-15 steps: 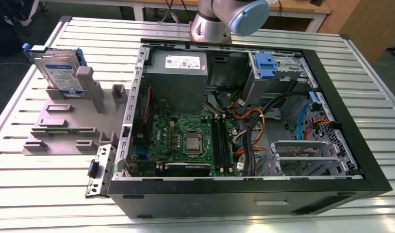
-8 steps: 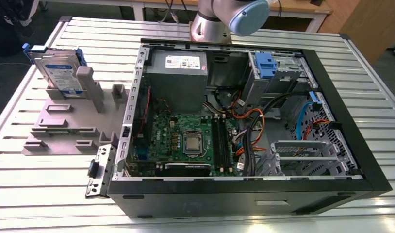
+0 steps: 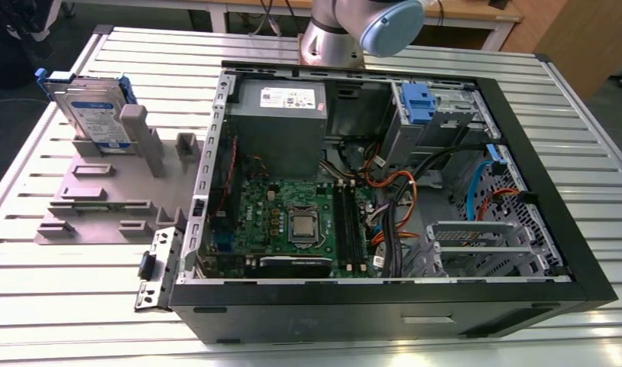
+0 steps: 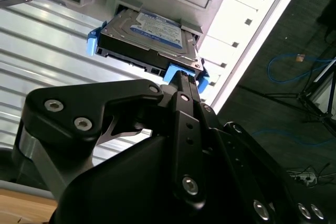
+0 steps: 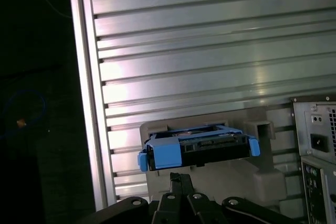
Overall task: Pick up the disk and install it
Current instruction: 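Pick up the disk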
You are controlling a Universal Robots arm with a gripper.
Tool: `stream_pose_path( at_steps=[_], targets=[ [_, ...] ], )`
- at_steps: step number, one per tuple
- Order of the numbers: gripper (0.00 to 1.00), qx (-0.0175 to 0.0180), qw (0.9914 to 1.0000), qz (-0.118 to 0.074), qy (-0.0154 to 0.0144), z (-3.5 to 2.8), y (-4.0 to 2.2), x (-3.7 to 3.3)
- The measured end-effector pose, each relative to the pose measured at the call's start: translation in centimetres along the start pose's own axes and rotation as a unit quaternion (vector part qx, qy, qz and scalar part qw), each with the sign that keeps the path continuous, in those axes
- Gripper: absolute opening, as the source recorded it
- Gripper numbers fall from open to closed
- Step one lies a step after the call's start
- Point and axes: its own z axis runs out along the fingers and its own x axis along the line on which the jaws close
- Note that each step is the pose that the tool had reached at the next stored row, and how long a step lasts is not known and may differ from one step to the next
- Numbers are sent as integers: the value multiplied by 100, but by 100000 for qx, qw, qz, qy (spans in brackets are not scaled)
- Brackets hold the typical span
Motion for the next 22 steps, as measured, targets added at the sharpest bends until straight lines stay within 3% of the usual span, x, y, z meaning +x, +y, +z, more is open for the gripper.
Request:
stream_pose_path(
  at_steps=[22],
  targets=[
    [11, 10, 99990, 1424, -56, 0, 0, 0]
  ],
)
